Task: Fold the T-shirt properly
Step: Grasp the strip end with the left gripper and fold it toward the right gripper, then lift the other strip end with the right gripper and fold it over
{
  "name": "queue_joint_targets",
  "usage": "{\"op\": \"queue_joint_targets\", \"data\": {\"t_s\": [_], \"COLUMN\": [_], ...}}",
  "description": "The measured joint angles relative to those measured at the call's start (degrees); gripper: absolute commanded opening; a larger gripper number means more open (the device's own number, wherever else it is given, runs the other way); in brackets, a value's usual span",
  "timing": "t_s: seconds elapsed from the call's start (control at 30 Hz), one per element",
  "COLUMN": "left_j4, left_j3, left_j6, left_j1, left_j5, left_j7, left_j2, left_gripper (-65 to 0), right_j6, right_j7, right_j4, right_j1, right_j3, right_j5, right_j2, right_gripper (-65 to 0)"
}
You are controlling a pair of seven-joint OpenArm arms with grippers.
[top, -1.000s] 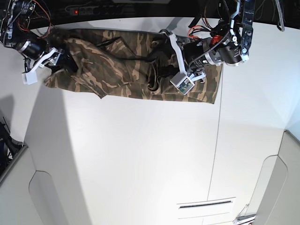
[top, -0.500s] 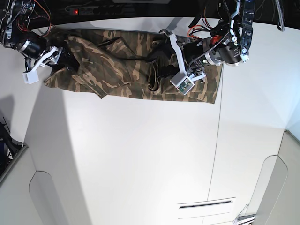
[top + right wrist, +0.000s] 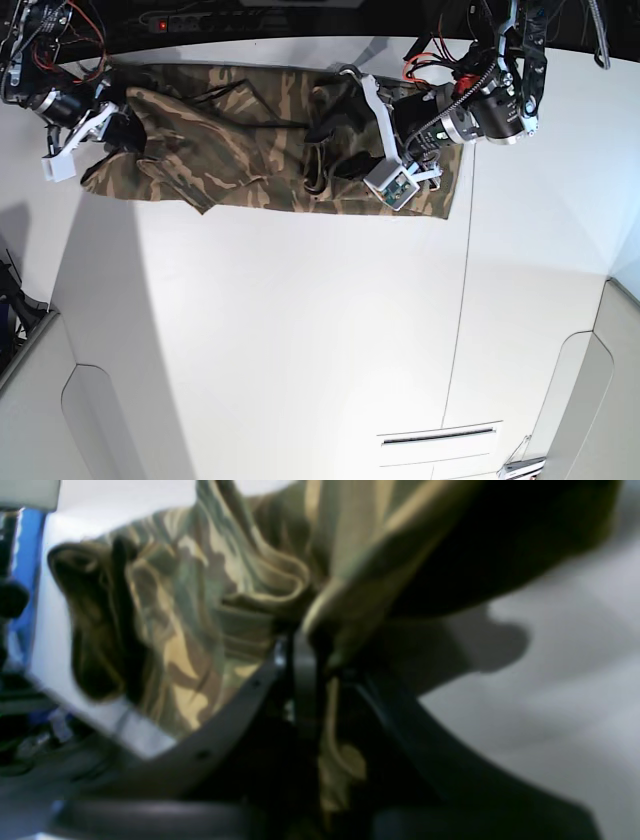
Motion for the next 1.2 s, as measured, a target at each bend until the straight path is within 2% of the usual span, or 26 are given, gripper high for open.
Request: {"op": "queue_joint_targets", "data": {"t_s": [0.13, 0.23, 0.33, 0.43, 0.53, 0.6, 0.67, 0.83, 0.97, 1.1, 1.13, 1.2], "left_j4": [0.0, 0.0, 0.0, -0.02, -0.02, -0.04, -0.52, -5.46, -9.2, -9.49, -9.49, -9.51], "left_j3": [0.0, -0.61, -1.22, -1.22, -1.22, -1.22, -1.14, -1.2, -1.16, -1.14, -1.2, -1.22], "left_j6": [0.02, 0.85, 2.4, 2.43, 2.56, 2.58, 2.56, 2.6, 2.82, 2.78, 2.78, 2.78], "left_j1": [0.22, 1.14, 2.23, 4.09, 6.08, 7.02, 7.48, 7.41, 7.32, 6.47, 6.49, 6.6], "left_j5": [2.29, 2.25, 2.4, 1.9, 1.99, 1.88, 1.79, 2.01, 2.25, 1.86, 1.95, 2.12], "left_j7": [2.84, 3.08, 3.08, 3.02, 2.86, 2.58, 0.63, -0.11, -0.11, -0.63, -0.59, -0.52], "left_j2": [0.0, -0.07, -0.17, 0.07, 1.77, 3.06, 3.34, 3.23, 3.19, 3.32, 3.15, 3.02], "left_gripper": [-26.2, -26.1, -26.1, -26.1, -26.1, -26.1, -26.1, -26.1, -26.1, -26.1, -26.1, -26.1], "right_j6": [-0.2, -0.17, -0.17, -0.13, -0.15, -0.17, -0.17, -0.13, -0.26, -0.17, -0.17, -0.26], "right_j7": [0.35, -0.07, -2.67, -7.02, -7.17, -7.26, -7.78, -7.58, -7.58, -3.06, -2.27, -0.9], "right_j4": [0.0, 0.0, 0.0, 0.15, 1.05, 3.02, 6.4, 19.34, 28.11, 30.86, 30.75, 30.05], "right_j1": [2.27, 3.78, 7.08, 10.95, 12.61, 12.48, 12.28, 8.24, 2.6, -0.66, -1.4, -2.64], "right_j3": [4.0, 4.35, 4.26, 4.22, 3.85, 3.1, 1.99, -3.37, -10.97, -21.07, -23.74, -29.14], "right_j5": [-1.09, -1.22, 1.46, 5.66, 6.4, 6.19, 6.05, 4.04, 0.94, -3.96, -6.21, -10.32], "right_j2": [6.21, 10.99, 14.69, 16.46, 16.04, 14.95, 12.28, 2.32, -4.79, -9.7, -10.32, -10.49], "right_gripper": [-65.0, -65.0, -65.0, -65.0, -65.0, -65.0, -65.0, -65.0, -65.0, -65.0, -57.3, -34.7]}}
